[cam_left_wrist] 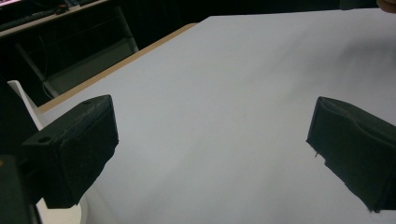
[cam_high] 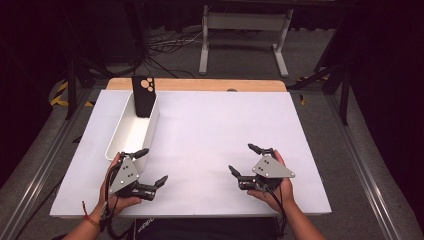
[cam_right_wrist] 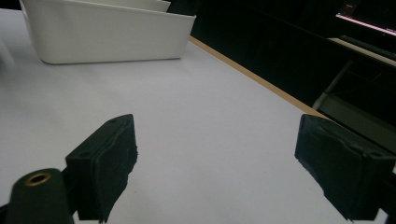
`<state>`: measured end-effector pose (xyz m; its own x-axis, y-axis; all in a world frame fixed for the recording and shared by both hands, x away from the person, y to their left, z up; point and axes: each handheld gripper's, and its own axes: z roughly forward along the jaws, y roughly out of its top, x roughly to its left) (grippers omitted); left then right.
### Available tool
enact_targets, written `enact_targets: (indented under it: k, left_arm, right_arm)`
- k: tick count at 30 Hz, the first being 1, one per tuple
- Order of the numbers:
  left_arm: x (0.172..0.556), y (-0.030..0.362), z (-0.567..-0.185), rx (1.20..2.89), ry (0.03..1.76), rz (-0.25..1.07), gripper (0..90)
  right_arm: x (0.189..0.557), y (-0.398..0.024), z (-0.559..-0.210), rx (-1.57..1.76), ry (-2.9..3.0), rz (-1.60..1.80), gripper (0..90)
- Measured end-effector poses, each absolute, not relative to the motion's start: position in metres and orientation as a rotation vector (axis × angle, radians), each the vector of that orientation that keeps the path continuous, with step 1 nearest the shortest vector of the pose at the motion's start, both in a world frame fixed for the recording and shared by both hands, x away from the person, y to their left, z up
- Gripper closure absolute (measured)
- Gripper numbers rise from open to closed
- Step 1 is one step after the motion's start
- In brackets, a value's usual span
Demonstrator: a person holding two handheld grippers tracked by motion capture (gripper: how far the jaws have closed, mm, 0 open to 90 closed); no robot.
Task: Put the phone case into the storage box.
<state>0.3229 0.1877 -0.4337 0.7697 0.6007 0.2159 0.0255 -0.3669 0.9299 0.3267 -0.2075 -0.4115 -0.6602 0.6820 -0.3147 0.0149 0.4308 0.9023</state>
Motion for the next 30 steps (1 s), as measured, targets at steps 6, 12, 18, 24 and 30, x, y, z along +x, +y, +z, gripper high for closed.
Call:
enact_targets:
  k: [6, 12, 18, 24, 30]
  left_arm:
    - [0.3239, 0.1863, -0.4348, 1.874, 0.475, 0.655, 2.3]
    - [0.3236, 0.1863, -0.4339, 1.865, 0.478, 0.65, 2.4]
    - [0.3235, 0.189, -0.4313, 1.861, 0.48, 0.654, 2.6]
    - [0.3255, 0.1913, -0.4301, 1.853, 0.49, 0.653, 2.8]
    - [0.3262, 0.1907, -0.4299, 1.854, 0.492, 0.653, 2.8]
  right_arm:
    - [0.3275, -0.2108, -0.4104, 0.59, 2.008, 1.266, 13.1]
    - [0.3269, -0.2107, -0.4092, 0.58, 2.002, 1.265, 13.0]
    - [0.3271, -0.2113, -0.4091, 0.591, 1.989, 1.255, 11.3]
    - [0.3284, -0.2135, -0.4093, 0.6, 1.981, 1.26, 11.2]
    - [0.3285, -0.2145, -0.4095, 0.604, 1.984, 1.258, 11.2]
